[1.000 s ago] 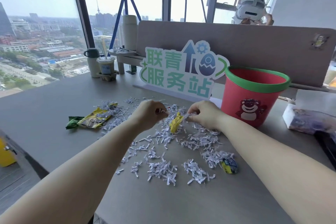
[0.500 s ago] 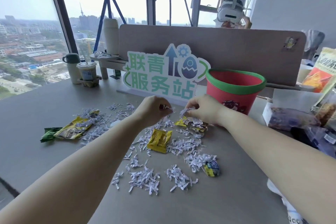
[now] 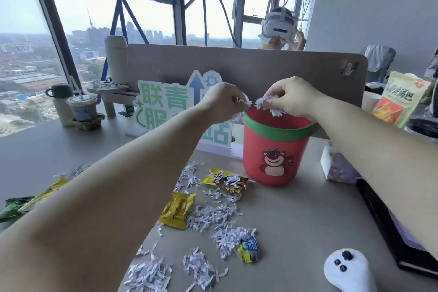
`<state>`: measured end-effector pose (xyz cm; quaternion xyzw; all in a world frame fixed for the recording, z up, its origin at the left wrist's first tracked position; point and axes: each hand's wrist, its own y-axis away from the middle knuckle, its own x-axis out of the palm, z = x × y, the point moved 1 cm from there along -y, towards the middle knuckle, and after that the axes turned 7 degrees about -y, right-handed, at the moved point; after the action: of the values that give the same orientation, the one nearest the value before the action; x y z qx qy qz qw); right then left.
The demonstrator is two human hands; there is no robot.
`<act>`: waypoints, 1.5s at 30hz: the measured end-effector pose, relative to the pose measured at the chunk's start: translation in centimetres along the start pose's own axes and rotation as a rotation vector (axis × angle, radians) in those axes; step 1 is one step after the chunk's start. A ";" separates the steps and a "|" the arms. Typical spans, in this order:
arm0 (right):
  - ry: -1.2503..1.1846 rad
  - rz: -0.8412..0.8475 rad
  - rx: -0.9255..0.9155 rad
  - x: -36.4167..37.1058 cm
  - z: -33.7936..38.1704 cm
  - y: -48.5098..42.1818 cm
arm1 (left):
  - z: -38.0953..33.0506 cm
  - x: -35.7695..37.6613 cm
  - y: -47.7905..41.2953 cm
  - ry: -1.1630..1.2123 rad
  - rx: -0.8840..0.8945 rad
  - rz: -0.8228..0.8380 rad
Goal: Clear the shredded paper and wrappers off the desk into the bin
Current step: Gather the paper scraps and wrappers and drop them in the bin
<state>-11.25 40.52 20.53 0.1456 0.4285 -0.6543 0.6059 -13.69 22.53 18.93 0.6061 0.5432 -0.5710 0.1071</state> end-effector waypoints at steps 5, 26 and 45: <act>0.081 -0.012 0.091 -0.9 -3.1 -1.8 | -2.2 2.3 -3.8 -0.027 0.027 0.009; 0.228 0.152 0.133 0.0 -4.9 -1.8 | -3.3 4.8 -4.9 -0.254 0.058 0.282; 0.160 0.029 -0.314 9.5 2.0 6.1 | 4.8 -0.4 10.2 -0.271 -0.122 0.169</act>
<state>-7.14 33.33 12.67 0.1069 0.5703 -0.5567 0.5945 -8.37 14.79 12.74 0.5594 0.5045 -0.6025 0.2636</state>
